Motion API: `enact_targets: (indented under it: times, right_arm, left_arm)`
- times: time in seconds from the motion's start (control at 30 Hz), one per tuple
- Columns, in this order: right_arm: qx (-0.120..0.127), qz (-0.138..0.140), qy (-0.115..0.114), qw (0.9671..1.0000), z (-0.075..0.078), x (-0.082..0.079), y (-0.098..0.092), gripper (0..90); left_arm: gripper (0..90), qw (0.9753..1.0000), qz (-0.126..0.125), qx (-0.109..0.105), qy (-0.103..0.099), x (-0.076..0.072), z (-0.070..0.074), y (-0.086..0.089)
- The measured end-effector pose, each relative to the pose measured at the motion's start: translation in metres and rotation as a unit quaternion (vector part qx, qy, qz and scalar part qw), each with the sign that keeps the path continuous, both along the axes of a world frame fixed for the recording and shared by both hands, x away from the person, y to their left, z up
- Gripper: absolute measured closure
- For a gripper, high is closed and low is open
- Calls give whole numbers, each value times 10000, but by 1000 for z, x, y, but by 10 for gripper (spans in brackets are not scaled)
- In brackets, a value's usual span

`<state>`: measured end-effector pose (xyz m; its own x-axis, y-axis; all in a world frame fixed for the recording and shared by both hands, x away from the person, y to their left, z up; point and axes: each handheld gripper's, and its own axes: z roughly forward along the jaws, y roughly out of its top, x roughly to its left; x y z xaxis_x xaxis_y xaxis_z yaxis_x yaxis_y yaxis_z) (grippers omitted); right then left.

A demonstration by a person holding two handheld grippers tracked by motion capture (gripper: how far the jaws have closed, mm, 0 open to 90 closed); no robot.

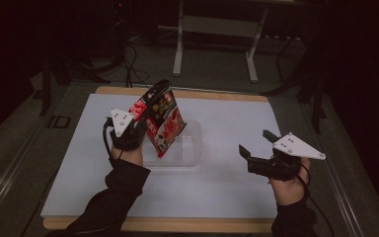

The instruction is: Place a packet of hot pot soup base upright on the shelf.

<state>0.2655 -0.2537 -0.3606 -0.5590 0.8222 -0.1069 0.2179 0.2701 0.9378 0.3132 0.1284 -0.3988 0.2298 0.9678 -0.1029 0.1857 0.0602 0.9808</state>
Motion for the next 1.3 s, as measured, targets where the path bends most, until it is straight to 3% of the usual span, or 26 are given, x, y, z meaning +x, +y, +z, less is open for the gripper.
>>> enact_targets:
  times: [0.23, 0.37, 0.43, 0.57, 0.67, 0.73, 0.9, 1.03, 1.13, 1.3]
  right_arm:
    - [-34, 30, 0, 10000, -1, 0, 3, 128]
    - [-66, 8, -19, 10000, 0, 0, 3, 128]
    - [-50, 15, 4, 10000, 0, 0, 3, 128]
    - [-64, 20, -3, 10000, -1, 0, 4, 128]
    - [-105, 15, -4, 9999, -2, 0, 4, 128]
    - [-125, 4, 50, 9999, -4, 3, 4, 128]
    - [-163, 0, 97, 9998, -8, 4, 4, 128]
    - [-206, -4, 90, 9997, -8, 4, 4, 128]
    - [-198, -13, 98, 9998, -8, 5, 2, 128]
    - [-199, -1, 99, 9998, -8, 4, 3, 128]
  left_arm:
    - [823, 9999, 157, 61, -4, -5, -4, -1]
    - [817, 9998, 185, -35, -6, -4, -6, 1]
    - [817, 9998, 121, -143, 23, -4, -5, 1]
    - [820, 9999, 41, -80, 58, 0, -3, -3]
    - [820, 9996, -18, -263, 44, 2, -4, -2]
    - [821, 9997, -15, -228, 36, 3, -4, -3]
    - [821, 9995, 182, -224, 156, 6, -13, -3]
    - [818, 9994, 340, -41, 98, 1, -17, -2]
    - [796, 9994, 322, 109, 80, -3, -19, -6]
    - [735, 9996, -44, 268, 111, -10, -22, -15]
